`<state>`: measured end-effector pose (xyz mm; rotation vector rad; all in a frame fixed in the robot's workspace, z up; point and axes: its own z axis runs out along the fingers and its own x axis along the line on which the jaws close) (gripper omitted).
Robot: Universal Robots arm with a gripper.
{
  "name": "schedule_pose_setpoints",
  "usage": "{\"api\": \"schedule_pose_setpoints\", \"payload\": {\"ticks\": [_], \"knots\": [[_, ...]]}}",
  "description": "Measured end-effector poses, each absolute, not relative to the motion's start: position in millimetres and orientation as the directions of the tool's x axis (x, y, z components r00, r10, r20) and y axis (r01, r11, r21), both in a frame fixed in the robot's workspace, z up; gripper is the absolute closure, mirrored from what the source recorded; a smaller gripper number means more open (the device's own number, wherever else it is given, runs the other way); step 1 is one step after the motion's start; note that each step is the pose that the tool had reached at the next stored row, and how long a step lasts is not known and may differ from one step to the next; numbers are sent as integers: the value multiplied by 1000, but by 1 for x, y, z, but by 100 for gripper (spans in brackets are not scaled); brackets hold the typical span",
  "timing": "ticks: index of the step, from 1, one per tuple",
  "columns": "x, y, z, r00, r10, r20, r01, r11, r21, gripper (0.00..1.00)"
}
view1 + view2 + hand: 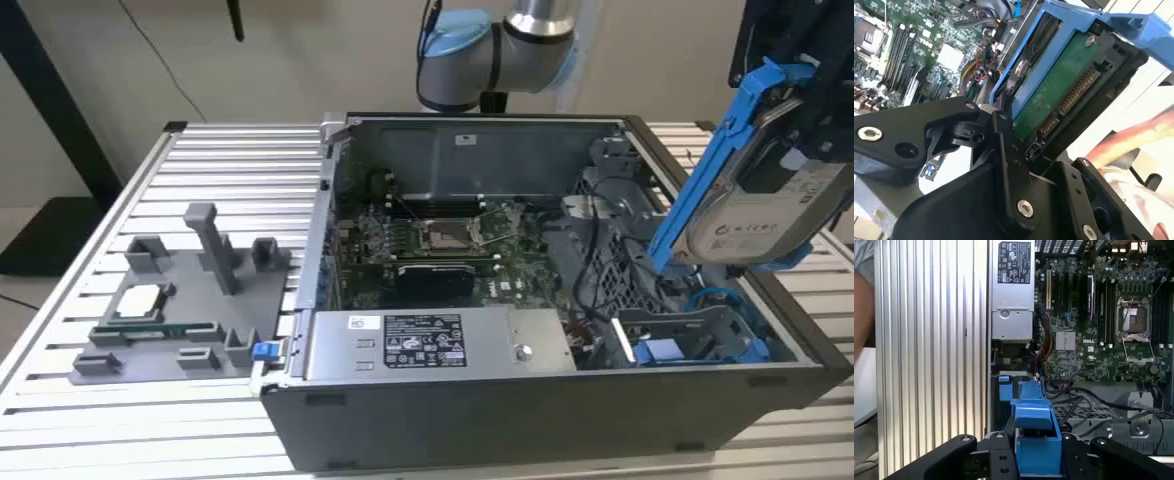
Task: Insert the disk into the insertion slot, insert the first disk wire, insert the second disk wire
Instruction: 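Insert the disk into the insertion slot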
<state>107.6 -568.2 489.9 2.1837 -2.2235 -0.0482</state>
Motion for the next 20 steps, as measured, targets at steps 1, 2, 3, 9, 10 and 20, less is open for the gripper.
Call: {"api": "schedule_pose_setpoints", "payload": {"ticks": [1,2,3,9,10,20], "knots": [[108,-568,490,-18,-1000,-4,-999,18,39,100],[108,-568,490,-18,-1000,-4,-999,18,39,100],[108,-568,490,-18,-1000,-4,-999,18,39,100],[108,-568,490,-18,-1000,-5,-999,18,39,100],[108,-568,490,-18,-1000,-5,-999,18,39,100],[108,-569,489,-18,-1000,-2,-999,18,39,100]]}}
